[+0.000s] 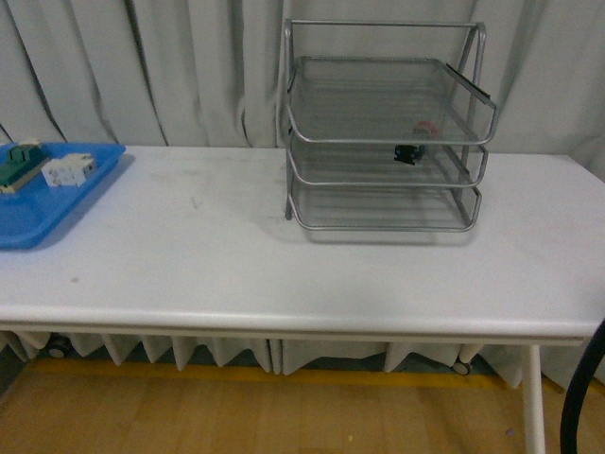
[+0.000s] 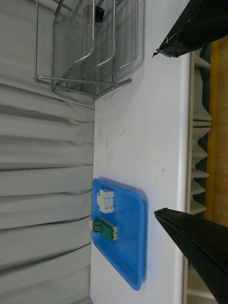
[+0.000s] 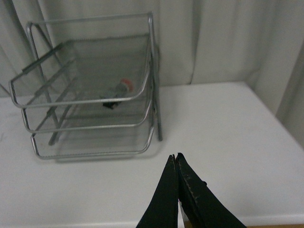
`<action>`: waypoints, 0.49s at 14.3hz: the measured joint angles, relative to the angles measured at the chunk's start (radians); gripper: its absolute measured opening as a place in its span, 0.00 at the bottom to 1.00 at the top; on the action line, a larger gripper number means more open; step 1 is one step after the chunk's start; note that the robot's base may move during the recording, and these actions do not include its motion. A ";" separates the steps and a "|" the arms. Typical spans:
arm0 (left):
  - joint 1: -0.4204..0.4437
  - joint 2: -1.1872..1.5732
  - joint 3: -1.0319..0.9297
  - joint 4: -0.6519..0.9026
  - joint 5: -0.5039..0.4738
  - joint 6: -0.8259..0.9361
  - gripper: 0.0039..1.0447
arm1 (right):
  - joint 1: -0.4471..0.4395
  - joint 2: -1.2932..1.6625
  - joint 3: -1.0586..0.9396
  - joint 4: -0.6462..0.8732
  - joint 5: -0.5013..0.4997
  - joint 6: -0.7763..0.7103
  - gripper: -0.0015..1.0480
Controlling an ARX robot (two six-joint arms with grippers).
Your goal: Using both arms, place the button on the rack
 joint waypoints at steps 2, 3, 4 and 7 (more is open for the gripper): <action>0.000 0.000 0.000 0.000 0.000 0.000 0.94 | 0.000 -0.275 -0.125 -0.054 0.028 -0.034 0.02; 0.000 0.000 0.000 0.000 0.000 0.000 0.94 | 0.000 -0.390 -0.179 -0.138 0.028 -0.040 0.02; 0.000 0.000 0.000 0.000 0.000 0.000 0.94 | 0.000 -0.503 -0.230 -0.224 0.028 -0.045 0.02; 0.000 0.000 0.000 0.000 0.000 0.000 0.94 | 0.000 -0.789 -0.301 -0.368 0.028 -0.048 0.02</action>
